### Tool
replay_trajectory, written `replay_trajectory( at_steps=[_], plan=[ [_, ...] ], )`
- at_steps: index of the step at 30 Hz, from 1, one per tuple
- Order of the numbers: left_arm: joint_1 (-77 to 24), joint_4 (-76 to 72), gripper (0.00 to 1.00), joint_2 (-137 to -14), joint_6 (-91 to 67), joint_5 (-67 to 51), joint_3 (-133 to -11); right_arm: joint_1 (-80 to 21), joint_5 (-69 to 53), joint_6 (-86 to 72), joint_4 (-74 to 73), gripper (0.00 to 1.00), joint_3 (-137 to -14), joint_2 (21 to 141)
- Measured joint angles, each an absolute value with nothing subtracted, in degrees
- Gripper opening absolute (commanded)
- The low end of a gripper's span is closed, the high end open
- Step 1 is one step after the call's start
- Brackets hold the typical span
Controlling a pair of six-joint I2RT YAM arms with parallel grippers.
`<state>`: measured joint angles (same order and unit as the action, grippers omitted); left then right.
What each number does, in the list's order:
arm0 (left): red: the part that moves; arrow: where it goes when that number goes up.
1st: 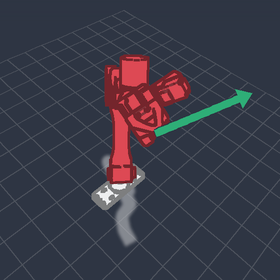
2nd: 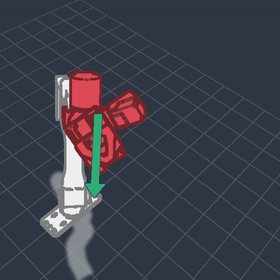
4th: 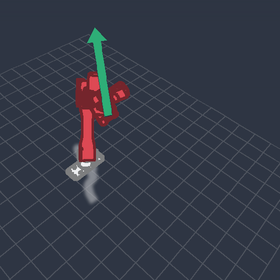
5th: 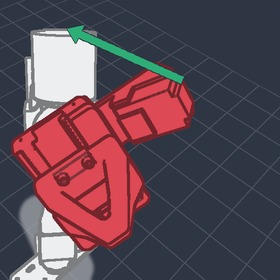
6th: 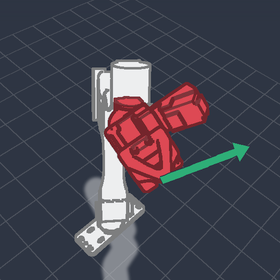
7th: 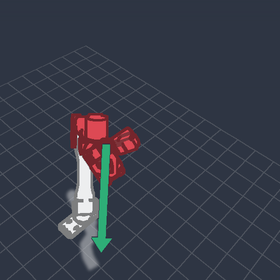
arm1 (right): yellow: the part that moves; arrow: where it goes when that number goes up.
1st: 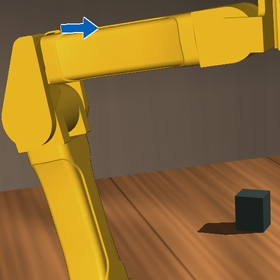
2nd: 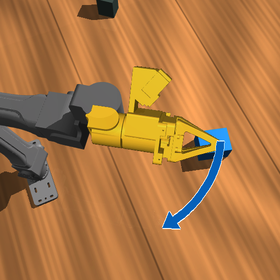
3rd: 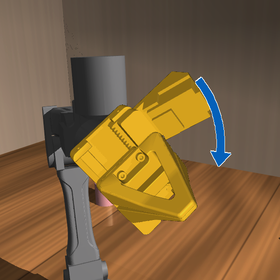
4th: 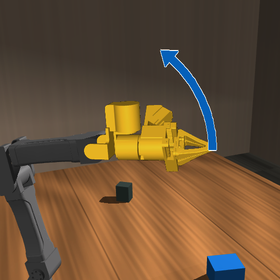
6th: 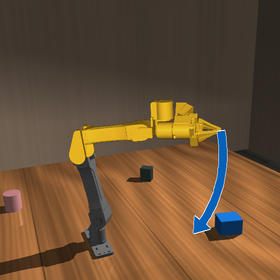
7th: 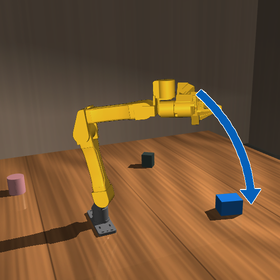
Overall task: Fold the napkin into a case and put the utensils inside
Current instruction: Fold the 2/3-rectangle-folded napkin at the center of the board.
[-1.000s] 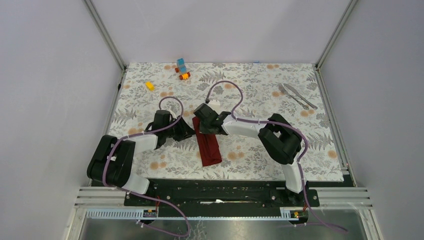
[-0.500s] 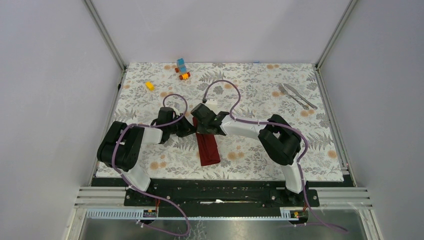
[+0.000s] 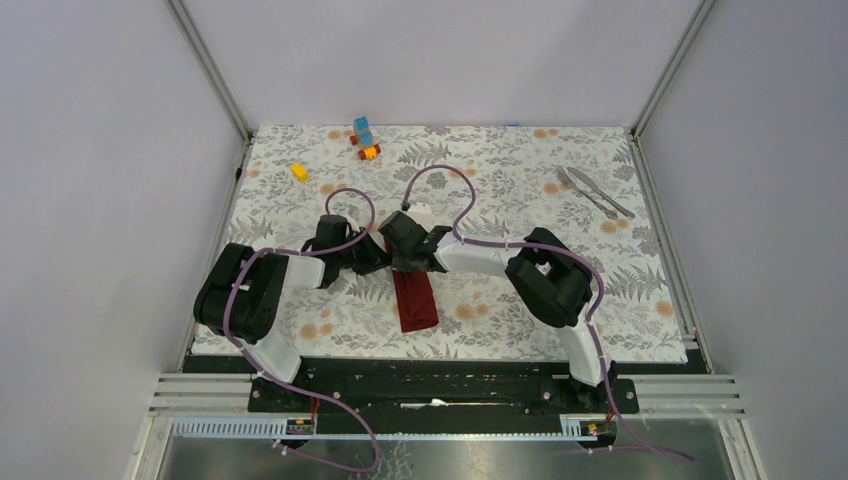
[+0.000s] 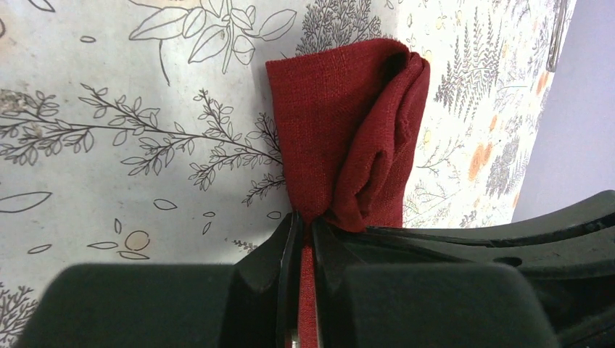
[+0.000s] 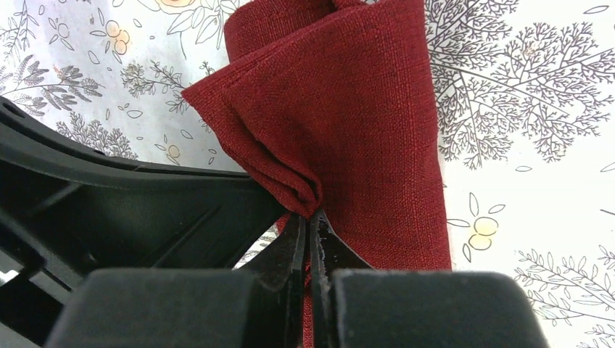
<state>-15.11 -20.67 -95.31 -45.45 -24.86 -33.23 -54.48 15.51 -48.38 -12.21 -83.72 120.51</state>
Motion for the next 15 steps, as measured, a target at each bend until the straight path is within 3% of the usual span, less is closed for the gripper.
replay_trajectory(
  at_steps=[3,8,15],
  plan=[
    [-15.11,-20.14,0.29,-94.65,-45.23,-24.69,-33.15,-54.5,15.38,-48.34,-11.88,0.14,-83.72,120.64],
    [-15.05,-14.2,0.36,-88.53,-43.53,-21.69,-31.64,-54.35,13.3,-47.68,-9.93,0.37,-83.18,120.49],
    [-14.2,-6.09,0.41,-77.49,-42.33,-18.37,-30.46,-52.73,4.05,-44.01,-5.8,0.49,-79.75,117.1]
  ],
)
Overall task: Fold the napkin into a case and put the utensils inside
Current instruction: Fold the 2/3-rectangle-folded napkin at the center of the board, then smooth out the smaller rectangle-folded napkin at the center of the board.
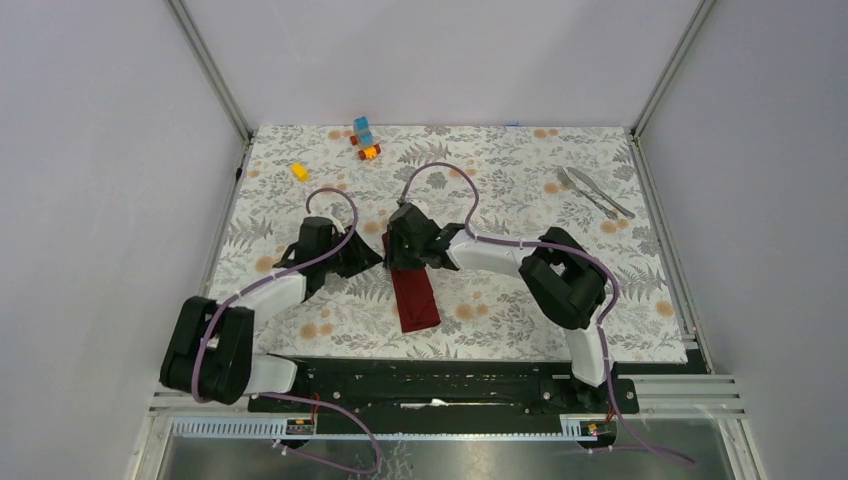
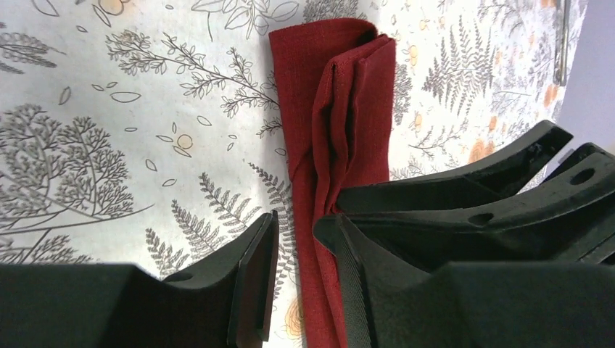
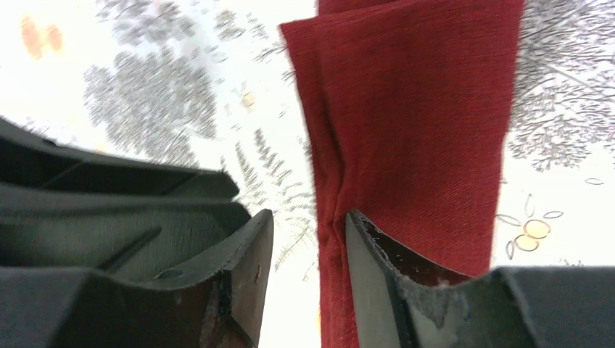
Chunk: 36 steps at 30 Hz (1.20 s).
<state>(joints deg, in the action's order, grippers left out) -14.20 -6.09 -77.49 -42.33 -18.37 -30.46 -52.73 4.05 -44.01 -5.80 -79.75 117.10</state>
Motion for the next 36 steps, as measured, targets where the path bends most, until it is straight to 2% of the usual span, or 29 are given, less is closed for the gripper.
replay_trajectory(
  at_steps=[5,9,10,13,18,27,36],
  plan=[
    [-13.65,-3.27,0.45,-72.82,-41.89,-19.03,-30.39,-49.71,-7.09,-41.15,-2.04,0.5,-75.75,112.51],
    [-13.56,-4.25,0.43,-74.0,-41.91,-24.73,-30.96,-46.19,-15.11,-41.63,4.69,0.5,-67.55,107.42],
    [-13.56,-5.04,0.41,-74.83,-42.09,-26.41,-31.33,-45.41,-16.62,-42.13,6.42,0.47,-65.6,106.61],
    [-13.74,-8.45,0.3,-77.6,-43.4,-30.68,-32.29,-42.83,-21.02,-43.94,11.6,0.29,-60.07,105.51],
    [-15.27,-12.64,0.17,-84.6,-45.06,-33.89,-35.7,-41.58,-24.99,-46.44,16.25,0.16,-56.45,105.65],
    [-16.21,-11.79,0.11,-100.49,-44.29,-32.32,-44.12,-43.42,-29.52,-51.77,26.74,0.14,-51.31,108.53],
    [-16.12,-8.03,0.11,-103.42,-41.78,-29.87,-47.83,-48.62,-30.68,-54.22,32.82,0.16,-45.39,111.07]
  ],
)
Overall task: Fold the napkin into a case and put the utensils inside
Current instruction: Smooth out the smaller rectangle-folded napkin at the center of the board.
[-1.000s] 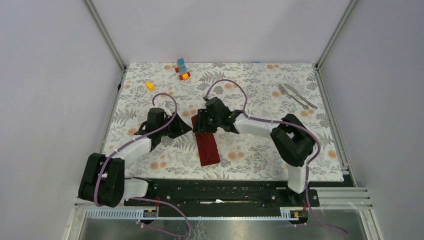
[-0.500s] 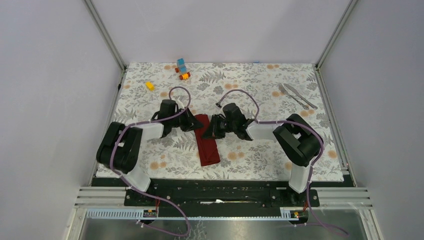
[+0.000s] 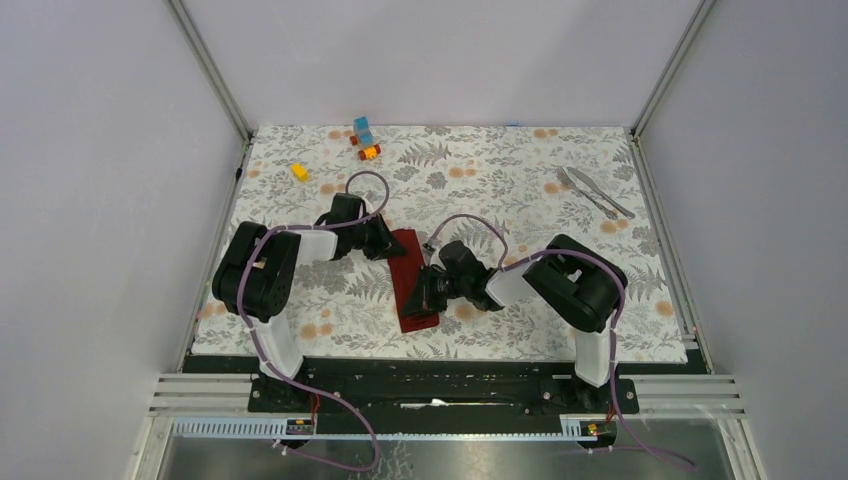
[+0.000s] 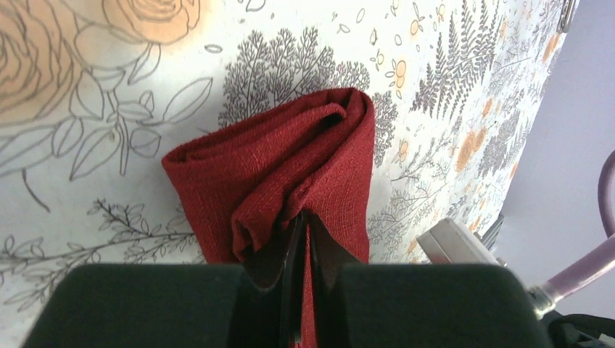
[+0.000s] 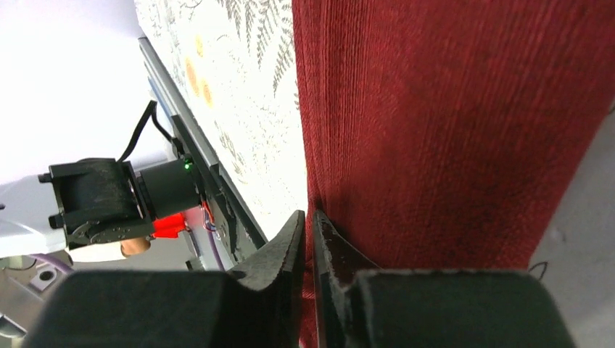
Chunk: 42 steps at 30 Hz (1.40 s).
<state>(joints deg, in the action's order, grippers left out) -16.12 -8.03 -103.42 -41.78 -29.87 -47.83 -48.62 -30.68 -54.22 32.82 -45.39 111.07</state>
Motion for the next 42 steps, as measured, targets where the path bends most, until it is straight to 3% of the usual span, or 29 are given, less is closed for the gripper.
replay_trajectory(
  at_steps=[5,12,19,22,26,30,32,38,42],
  plan=[
    [-16.1,-6.96,0.1,-105.36,-40.88,-30.17,-50.3,-48.97,-31.03,-55.09,38.28,0.17,-41.1,110.04],
    [-16.08,-4.67,0.14,-105.62,-39.88,-30.15,-51.81,-49.8,-28.27,-52.51,33.95,0.18,-38.79,105.43],
    [-15.99,-1.23,0.41,-104.62,-38.76,-30.04,-54.33,-49.52,-27.27,-47.77,27.33,0.19,-40.88,104.73],
    [-15.44,2.26,0.49,-100.53,-38.35,-30.15,-55.79,-49.34,-27.66,-45.15,24.25,0.29,-41.67,103.92],
    [-14.57,6.37,0.52,-89.86,-37.08,-29.54,-57.49,-49.47,-26.89,-38.83,13.34,0.46,-43.83,99.68],
    [-12.38,8.01,0.56,-78.59,-35.55,-28.64,-57.63,-49.63,-25.93,-33.63,0.32,0.61,-49.17,96.62],
    [-10.5,8.34,0.57,-74.3,-34.98,-27.57,-55.92,-49.67,-24.97,-31.59,-3.64,0.63,-53.32,96.25],
    [-7.7,10.94,0.6,-64.4,-36.14,-25.3,-42.59,-49.78,-12.51,-24.32,-8.62,0.63,-69.8,100.03],
    [-7.81,14.0,0.61,-59.48,-37.58,-24.69,-37.34,-49.78,-4.69,-20.51,-8.1,0.57,-77.47,106.85]
  ],
)
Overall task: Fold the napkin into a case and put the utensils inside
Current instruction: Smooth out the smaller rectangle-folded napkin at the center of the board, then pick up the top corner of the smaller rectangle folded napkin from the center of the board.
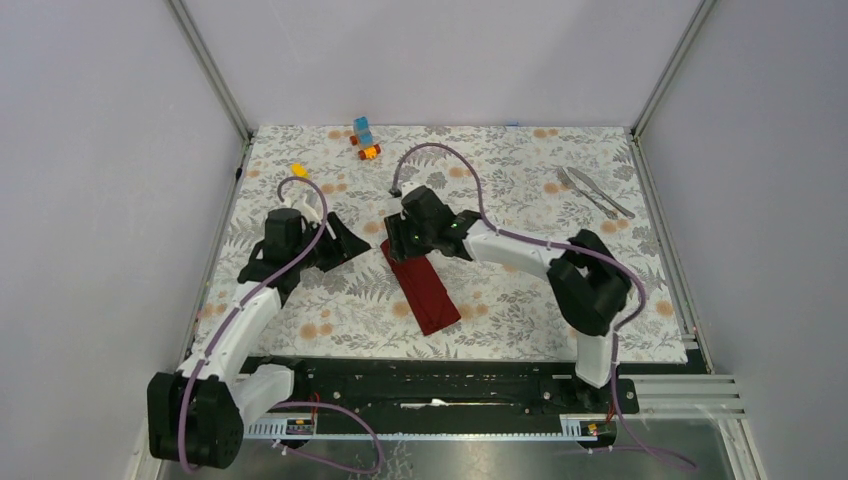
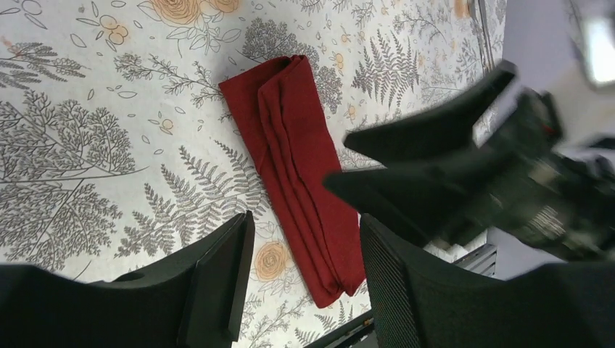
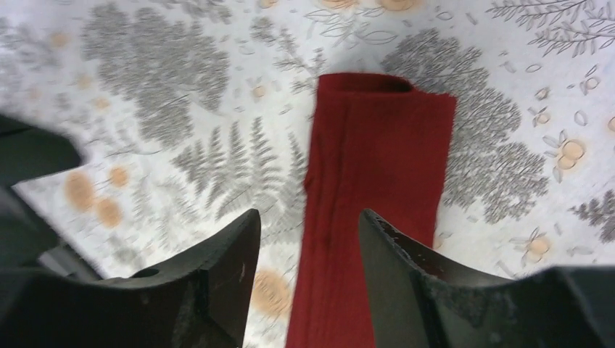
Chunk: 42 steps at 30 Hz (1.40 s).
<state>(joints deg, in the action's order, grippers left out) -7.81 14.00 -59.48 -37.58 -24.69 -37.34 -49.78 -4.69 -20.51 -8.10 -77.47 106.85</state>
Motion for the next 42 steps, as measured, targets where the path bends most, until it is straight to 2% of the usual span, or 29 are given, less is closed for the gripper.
replay_trajectory(
  at_steps=[2,8,15,19,27,37,40,42],
  plan=[
    [-7.81,14.31,0.61,-57.01,-38.09,-24.1,-36.38,-49.82,-1.67,-19.14,-8.19,0.54,-80.01,110.63],
    [-7.81,13.98,0.61,-52.66,-39.13,-23.7,-34.11,-49.93,3.22,-16.47,-9.19,0.53,-83.35,117.36],
    [-7.81,14.11,0.61,-52.64,-39.75,-23.79,-31.92,-50.78,4.45,-15.2,-9.61,0.52,-85.6,119.02],
    [-7.81,13.98,0.61,-52.58,-40.23,-23.86,-31.68,-51.59,5.21,-15.14,-9.58,0.47,-86.52,119.63],
    [-7.81,13.87,0.61,-52.18,-40.38,-23.94,-31.46,-52.53,7.75,-15.03,-9.61,0.46,-88.07,122.26],
    [-7.81,14.15,0.61,-51.68,-40.38,-23.88,-30.2,-53.56,11.66,-14.79,-9.67,0.23,-89.23,123.09],
    [-7.81,13.87,0.61,-51.79,-40.38,-23.88,-29.91,-53.58,12.47,-15.05,-9.72,0.08,-89.25,123.09],
    [-7.81,13.43,0.61,-52.36,-40.36,-23.88,-29.58,-53.58,12.6,-15.05,-9.72,0.01,-89.25,123.09]
  ],
)
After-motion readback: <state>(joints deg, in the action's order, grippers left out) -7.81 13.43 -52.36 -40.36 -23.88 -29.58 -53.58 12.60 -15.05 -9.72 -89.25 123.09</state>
